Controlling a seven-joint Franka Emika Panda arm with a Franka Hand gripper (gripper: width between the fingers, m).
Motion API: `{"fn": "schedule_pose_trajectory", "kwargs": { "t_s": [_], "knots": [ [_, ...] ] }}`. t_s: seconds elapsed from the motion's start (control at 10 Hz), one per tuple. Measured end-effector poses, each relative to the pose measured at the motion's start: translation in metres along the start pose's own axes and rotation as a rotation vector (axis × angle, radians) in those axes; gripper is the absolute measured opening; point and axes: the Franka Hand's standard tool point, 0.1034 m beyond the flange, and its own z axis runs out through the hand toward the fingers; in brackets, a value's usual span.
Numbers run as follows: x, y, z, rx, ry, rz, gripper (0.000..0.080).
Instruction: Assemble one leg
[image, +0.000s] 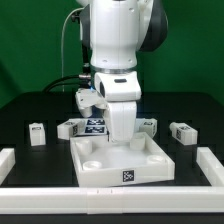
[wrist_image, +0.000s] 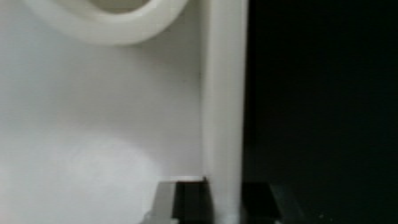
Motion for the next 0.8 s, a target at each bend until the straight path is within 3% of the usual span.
{"fn": "schedule_pose_trajectory", "kwargs": {
  "t_s": [0.6, 0.8],
  "knots": [
    [0.000, 0.000, 0.000, -0.002, 0.000, 0.013, 0.0063],
    [0.014, 0.006, -0.001, -0.031, 0.005, 0.179, 0.0064]
  ]
}}
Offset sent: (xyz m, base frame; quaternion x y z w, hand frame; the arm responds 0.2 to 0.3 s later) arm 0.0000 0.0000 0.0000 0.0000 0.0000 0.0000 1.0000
